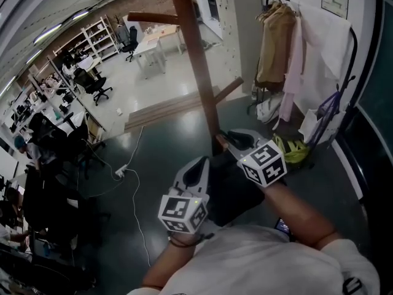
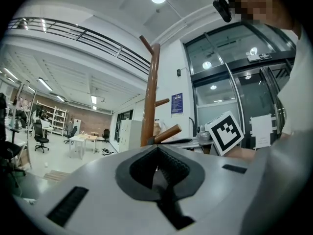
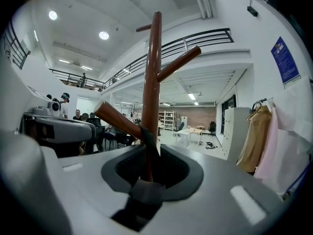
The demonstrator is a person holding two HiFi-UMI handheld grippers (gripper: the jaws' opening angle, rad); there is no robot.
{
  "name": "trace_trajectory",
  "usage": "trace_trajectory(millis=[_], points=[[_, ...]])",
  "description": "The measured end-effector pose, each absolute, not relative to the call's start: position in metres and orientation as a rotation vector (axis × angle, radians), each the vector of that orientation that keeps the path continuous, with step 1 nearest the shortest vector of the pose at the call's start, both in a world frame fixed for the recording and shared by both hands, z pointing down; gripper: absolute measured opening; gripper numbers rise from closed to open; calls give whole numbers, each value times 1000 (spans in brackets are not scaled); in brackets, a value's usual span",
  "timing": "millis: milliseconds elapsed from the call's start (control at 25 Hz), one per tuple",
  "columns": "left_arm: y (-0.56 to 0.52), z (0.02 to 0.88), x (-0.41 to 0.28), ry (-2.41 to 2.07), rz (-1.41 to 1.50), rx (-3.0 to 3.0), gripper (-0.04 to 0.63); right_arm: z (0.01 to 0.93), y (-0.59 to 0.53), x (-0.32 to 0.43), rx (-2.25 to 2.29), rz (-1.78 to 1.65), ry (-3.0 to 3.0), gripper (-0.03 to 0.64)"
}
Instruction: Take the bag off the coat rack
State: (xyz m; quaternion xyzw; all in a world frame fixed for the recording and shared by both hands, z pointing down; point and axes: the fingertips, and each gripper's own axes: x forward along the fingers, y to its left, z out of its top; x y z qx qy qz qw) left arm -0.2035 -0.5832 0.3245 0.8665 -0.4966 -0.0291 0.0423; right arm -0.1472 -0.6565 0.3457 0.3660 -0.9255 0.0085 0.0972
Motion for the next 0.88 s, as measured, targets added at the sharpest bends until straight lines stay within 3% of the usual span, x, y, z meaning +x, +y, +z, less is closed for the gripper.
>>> trace_trajectory(millis=[880], points=[[-576, 331, -227, -1459, -104, 2653, 6, 330, -652, -152, 1179, -37, -2790, 23]])
